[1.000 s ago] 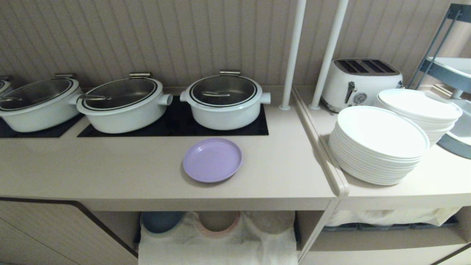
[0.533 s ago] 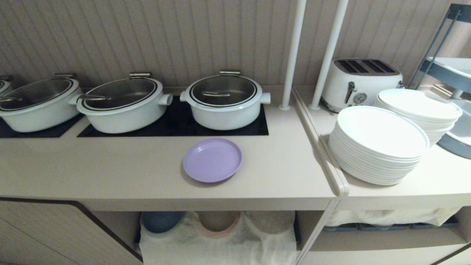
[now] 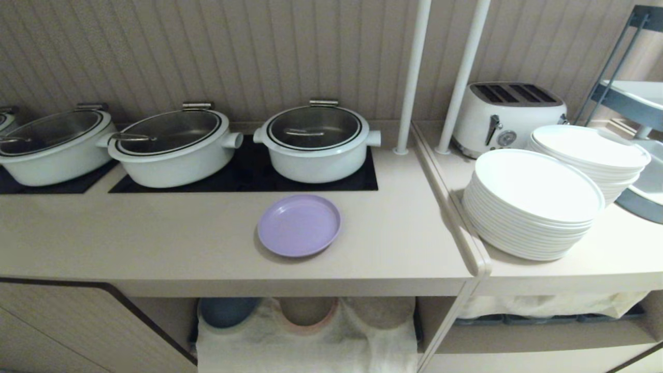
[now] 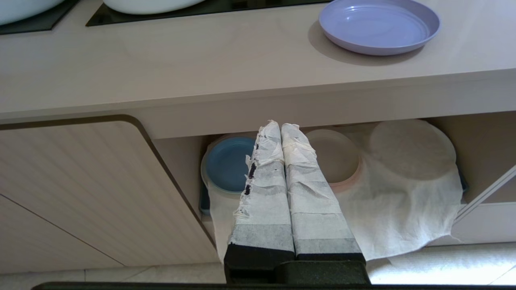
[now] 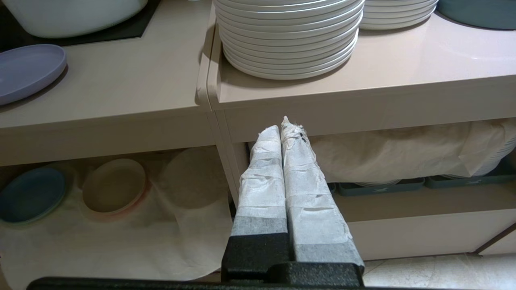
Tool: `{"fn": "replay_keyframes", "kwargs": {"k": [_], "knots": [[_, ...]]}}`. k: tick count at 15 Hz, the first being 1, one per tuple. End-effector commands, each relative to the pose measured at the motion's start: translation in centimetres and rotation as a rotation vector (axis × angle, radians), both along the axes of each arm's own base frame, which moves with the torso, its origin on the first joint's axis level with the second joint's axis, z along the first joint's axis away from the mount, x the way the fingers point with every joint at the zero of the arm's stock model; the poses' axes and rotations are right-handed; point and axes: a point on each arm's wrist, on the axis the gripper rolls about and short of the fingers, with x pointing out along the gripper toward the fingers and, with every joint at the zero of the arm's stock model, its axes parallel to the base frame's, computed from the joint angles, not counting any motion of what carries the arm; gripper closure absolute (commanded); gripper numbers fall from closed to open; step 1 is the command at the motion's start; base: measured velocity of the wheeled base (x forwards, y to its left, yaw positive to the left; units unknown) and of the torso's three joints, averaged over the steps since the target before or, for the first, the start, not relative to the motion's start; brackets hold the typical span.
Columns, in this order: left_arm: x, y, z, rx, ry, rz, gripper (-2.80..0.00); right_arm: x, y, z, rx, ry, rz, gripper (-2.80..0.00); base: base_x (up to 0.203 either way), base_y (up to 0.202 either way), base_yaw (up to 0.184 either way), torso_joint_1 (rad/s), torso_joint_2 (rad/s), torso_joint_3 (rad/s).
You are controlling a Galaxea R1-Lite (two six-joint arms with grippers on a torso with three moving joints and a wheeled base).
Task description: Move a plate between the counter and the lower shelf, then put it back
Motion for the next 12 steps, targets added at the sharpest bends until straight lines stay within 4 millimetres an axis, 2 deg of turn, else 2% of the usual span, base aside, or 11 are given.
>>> {"fn": "replay_keyframes", "kwargs": {"k": [1,12], "knots": [[-0.01,0.0,-0.01,0.001,0.0,-0.001,0.0,0.0,0.0,0.0,0.001,0.0,-0.001,0.0,0.0,0.0,0.0,0.0,0.0,0.0],[-0.01,0.0,-0.01,0.0,0.0,0.0,0.0,0.0,0.0,0.0,0.001,0.0,-0.001,0.0,0.0,0.0,0.0,0.0,0.0,0.0]]}}
